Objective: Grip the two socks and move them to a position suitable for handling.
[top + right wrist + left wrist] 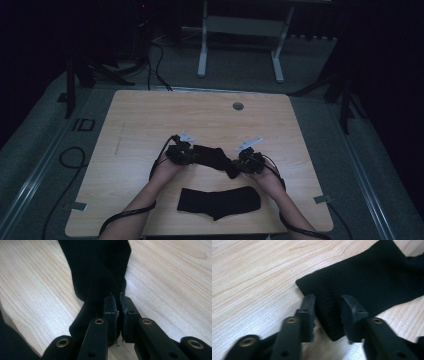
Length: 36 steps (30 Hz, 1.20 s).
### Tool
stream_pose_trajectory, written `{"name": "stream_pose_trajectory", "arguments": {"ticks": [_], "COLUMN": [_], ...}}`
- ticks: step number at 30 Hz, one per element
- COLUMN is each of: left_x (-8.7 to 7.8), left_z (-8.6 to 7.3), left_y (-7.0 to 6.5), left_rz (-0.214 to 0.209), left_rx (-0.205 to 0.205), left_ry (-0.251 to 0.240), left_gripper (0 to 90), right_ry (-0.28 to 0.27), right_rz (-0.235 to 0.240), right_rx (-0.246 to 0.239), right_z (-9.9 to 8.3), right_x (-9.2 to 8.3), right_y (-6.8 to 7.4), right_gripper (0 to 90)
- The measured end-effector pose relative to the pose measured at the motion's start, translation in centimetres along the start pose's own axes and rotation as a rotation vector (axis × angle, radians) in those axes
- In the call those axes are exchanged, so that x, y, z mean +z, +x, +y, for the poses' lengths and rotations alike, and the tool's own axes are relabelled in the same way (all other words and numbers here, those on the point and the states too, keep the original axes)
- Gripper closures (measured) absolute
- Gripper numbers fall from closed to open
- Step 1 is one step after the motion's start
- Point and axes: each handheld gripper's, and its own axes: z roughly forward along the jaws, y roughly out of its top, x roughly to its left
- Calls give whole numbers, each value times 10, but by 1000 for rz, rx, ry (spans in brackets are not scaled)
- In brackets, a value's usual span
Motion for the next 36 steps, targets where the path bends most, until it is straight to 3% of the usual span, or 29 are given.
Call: {"name": "stream_pose_trajectory", "arguments": {"ticks": [2,7,11,15,16,18,21,25,28,29,32,36], "left_x": [0,-10,-39,-49,-62,-68,-71,-72,-72,-72,-73,-68], "left_z": [0,0,-4,-6,-10,-13,-17,-26,-29,-30,-36,-43], "left_y": [-5,-11,-10,-12,-16,-18,-17,-15,-14,-14,-4,-8], "left_rz": [13,14,-5,-13,-22,-7,7,-13,6,51,-5,-47], "left_rx": [26,40,12,30,43,50,52,36,46,56,0,-4], "left_ry": [-3,-25,-89,-92,-104,-110,-108,-92,-79,-70,-67,-43], "left_gripper": [828,860,864,864,864,864,864,864,864,864,864,862], "right_ry": [1,-20,-66,-106,-126,-153,-168,-185,-178,-170,-186,-161], "right_rz": [3,-4,-18,0,3,9,29,32,42,19,-30,-11], "right_rx": [-4,2,33,52,52,53,55,68,67,70,111,139], "right_z": [0,-1,-5,-7,-8,-8,-9,-14,-15,-17,-23,-30], "right_x": [-1,-7,-26,-38,-46,-52,-57,-60,-60,-59,-64,-61], "right_y": [0,-2,-11,-15,-14,-13,-11,-13,-14,-16,-25,-36], "right_gripper": [849,852,853,852,852,853,853,864,868,885,886,885]}}
